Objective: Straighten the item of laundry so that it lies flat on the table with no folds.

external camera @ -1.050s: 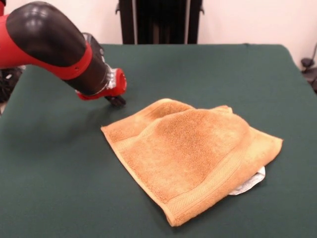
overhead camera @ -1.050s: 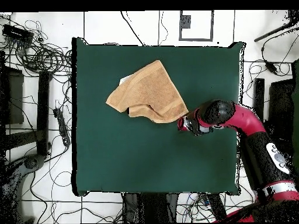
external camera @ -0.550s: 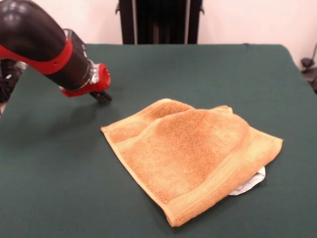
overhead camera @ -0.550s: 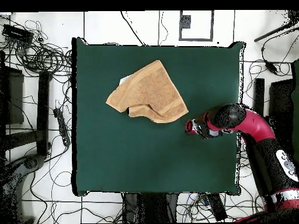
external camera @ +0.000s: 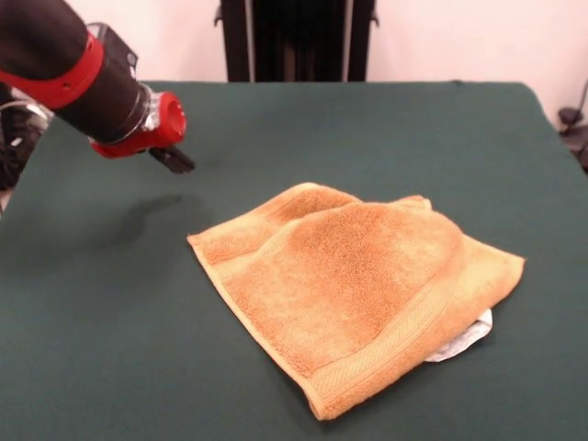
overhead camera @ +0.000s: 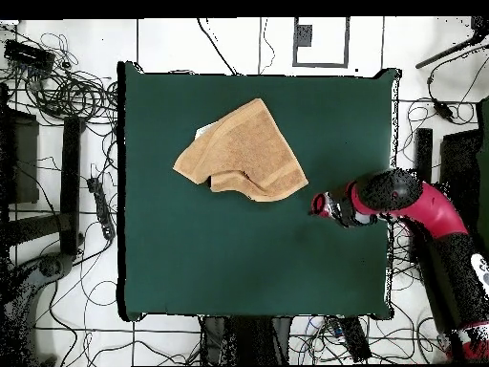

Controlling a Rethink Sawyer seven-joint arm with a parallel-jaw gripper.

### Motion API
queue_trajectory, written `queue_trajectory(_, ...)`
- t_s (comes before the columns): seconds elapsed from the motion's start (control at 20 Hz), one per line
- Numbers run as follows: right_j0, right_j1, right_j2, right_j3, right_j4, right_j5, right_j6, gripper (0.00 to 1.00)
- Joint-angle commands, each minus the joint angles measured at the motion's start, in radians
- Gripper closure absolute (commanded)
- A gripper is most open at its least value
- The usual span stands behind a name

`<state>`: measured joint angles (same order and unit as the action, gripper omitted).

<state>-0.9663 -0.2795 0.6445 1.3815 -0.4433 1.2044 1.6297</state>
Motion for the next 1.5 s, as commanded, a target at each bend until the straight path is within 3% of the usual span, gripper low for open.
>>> queue_trajectory(0.05, 0.138, 0.041, 0.056, 0.005, 0.132, 0.009, 0.08, 1.0)
queue_trajectory(0.35, 0.237, 0.045, -0.005, -0.05, 0.157, -0.069, 0.144, 1.0)
queue_trajectory(0.75, 0.32, 0.118, -0.057, -0.153, 0.157, -0.106, 0.147, 1.0)
queue_trajectory(1.5, 0.262, 0.176, -0.11, -0.114, 0.082, -0.157, -0.036, 1.0)
